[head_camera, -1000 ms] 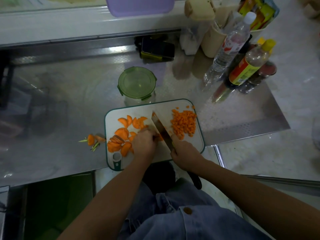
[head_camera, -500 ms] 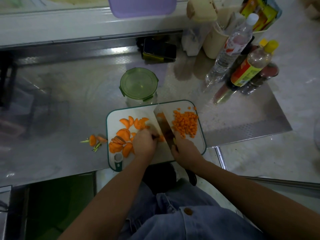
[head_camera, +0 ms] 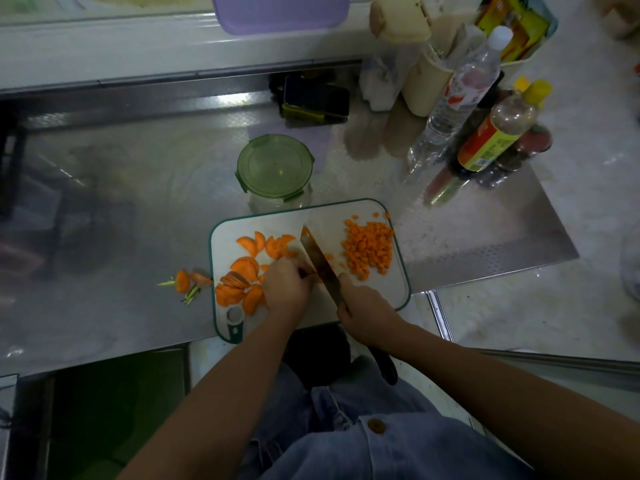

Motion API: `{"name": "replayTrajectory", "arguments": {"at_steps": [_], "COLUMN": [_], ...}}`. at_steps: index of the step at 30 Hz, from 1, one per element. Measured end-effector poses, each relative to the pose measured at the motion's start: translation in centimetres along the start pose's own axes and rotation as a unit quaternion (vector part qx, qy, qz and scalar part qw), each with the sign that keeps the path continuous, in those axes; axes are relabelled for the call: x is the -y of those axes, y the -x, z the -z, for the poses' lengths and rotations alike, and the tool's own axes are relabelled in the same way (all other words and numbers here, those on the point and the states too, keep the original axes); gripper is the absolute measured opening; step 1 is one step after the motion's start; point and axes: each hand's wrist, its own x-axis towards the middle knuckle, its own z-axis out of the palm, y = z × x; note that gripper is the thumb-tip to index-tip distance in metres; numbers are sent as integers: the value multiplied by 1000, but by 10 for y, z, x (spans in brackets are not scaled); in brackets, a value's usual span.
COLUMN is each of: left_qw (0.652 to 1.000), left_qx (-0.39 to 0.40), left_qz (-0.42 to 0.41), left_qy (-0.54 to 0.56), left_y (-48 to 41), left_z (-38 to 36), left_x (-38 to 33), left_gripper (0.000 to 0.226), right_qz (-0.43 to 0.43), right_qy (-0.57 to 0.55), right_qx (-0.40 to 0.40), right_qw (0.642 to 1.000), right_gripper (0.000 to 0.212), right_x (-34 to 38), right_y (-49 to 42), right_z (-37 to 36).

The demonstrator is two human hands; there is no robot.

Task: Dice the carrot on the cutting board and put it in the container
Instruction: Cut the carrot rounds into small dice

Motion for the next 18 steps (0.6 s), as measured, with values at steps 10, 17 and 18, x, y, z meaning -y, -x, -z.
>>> {"name": "replayTrajectory", "arguments": {"at_steps": [10, 17, 18], "left_qw": [1000, 999, 999], "left_qx": [2, 2, 2], "left_qz": [-10, -1, 0], "left_qy": [6, 34, 35], "left_y": [0, 3, 3], "left_z": [-2, -2, -1], "left_x": [5, 3, 2], "left_gripper": [15, 14, 14], "right_qz": [-15, 7, 8], "right_qy": [-47, -53, -48], "right_qx": [-66, -68, -64], "right_qw": [997, 996, 997], "right_gripper": [41, 44, 42], "right_x": [1, 0, 0], "right_y": [-8, -1, -1], "right_z": [-11, 0, 1]}}
